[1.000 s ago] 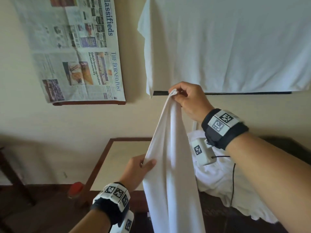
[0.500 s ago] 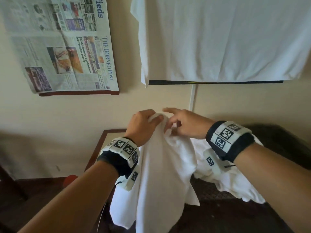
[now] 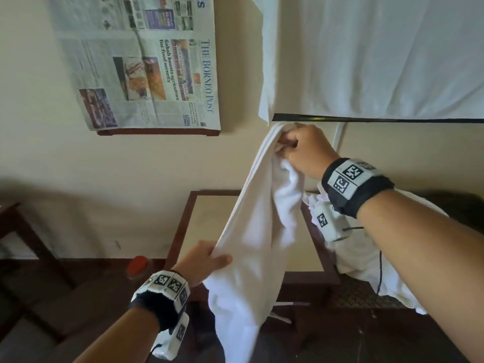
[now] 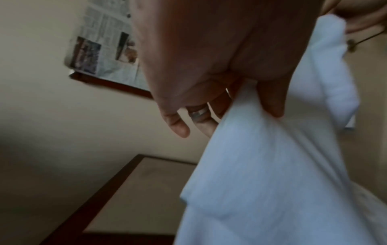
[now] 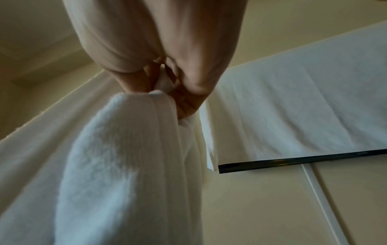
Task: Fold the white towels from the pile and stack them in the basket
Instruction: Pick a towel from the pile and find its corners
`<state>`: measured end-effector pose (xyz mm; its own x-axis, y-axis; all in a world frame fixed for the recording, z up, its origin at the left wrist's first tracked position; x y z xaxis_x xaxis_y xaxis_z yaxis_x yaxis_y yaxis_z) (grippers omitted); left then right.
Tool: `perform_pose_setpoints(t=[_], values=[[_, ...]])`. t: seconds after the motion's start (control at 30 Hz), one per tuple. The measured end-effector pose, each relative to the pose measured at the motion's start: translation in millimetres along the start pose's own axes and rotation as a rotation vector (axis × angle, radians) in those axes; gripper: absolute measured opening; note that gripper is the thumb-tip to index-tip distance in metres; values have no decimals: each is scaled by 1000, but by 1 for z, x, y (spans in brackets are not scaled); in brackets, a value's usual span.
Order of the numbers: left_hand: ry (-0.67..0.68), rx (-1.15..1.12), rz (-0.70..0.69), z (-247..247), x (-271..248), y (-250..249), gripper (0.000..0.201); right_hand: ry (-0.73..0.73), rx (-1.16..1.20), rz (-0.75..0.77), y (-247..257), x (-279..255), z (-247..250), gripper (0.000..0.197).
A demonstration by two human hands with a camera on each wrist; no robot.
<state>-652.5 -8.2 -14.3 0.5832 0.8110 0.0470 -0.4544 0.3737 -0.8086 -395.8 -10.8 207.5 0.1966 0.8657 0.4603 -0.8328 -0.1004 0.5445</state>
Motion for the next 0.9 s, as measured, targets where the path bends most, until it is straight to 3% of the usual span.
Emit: perform_pose_setpoints(t=[0.1, 0.2, 0.27, 0.4, 0.5, 0.57, 0.67, 0.8, 0.9], values=[[61, 133, 98, 7, -22, 60, 16, -57, 15, -45, 1, 7, -8, 16], [6, 225, 199, 25, -45, 100, 17, -108, 4, -110, -9, 4, -13, 13], [-158, 187, 239, 54, -54, 119, 18, -96, 0, -166, -21, -4, -19, 10], [-722, -202, 229, 122, -69, 139, 34, 4, 9, -372, -56, -33, -31, 11], [-857, -342, 180, 147, -62, 123, 23, 160, 21, -501, -87, -60, -44, 13], [-871, -304, 170, 159, -55, 118, 31, 188, 3, -558, -107, -79, -52, 9], [-847, -48, 184, 166, -49, 114, 47, 116, -70, -630, -137, -109, -58, 5], [-636, 227, 376, 151, -57, 126, 30, 18, -158, -640, -168, -149, -67, 16], [-611, 273, 531, 143, -74, 148, 36, -68, -197, -651, -177, -172, -67, 19]])
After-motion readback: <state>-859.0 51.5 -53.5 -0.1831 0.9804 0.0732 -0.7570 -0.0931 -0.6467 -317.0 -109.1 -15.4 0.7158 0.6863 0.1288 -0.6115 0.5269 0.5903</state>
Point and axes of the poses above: each hand's wrist, its own x-axis towards the middle knuckle, its own z-axis out of the back of the hand, y = z × x, the point moved 4 cm from there along x, towards the middle knuckle, and after that the axes turned 11 degrees about -z, right-handed, at the moved point
